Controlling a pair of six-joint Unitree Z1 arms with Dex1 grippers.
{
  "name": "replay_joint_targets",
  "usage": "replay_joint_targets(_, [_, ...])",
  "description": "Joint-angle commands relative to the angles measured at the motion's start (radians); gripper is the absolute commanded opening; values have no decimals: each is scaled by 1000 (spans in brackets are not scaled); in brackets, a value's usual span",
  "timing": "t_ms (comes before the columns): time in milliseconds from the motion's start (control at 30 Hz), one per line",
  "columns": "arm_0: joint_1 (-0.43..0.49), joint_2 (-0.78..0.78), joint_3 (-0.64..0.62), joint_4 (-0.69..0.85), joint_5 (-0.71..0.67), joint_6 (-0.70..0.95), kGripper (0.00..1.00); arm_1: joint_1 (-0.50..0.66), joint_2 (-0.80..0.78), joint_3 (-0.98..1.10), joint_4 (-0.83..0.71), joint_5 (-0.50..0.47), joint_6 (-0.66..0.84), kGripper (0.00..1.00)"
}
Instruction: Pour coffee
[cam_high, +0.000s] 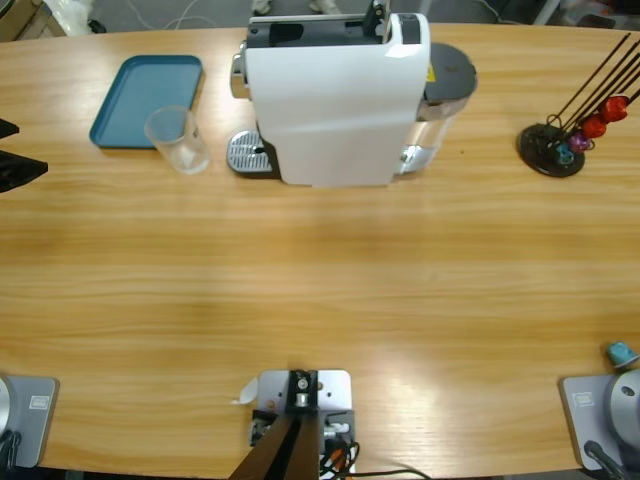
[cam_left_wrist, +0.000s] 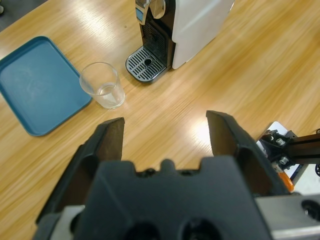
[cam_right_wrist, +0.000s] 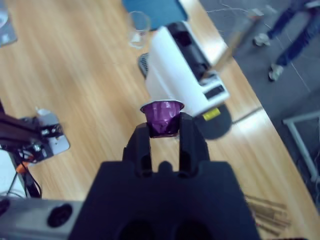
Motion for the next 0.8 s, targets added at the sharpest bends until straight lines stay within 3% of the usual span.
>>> replay_joint_targets(33, [-2,11,39,-10,-17,8,697,39,246,-95,-53,86,-254,0])
replay_joint_targets(167, [-2,5,41,-10,-17,8,697,39,328,-109,-147,62,-319,0])
replay_joint_targets(400, [-2,-7,45,-10,-12,8,697,26,472,-163,-178,61,-453,0])
replay_joint_targets(800, [-2,-10,48,-13,-12,10,697,-129,497,-195,-195,108,-514,0])
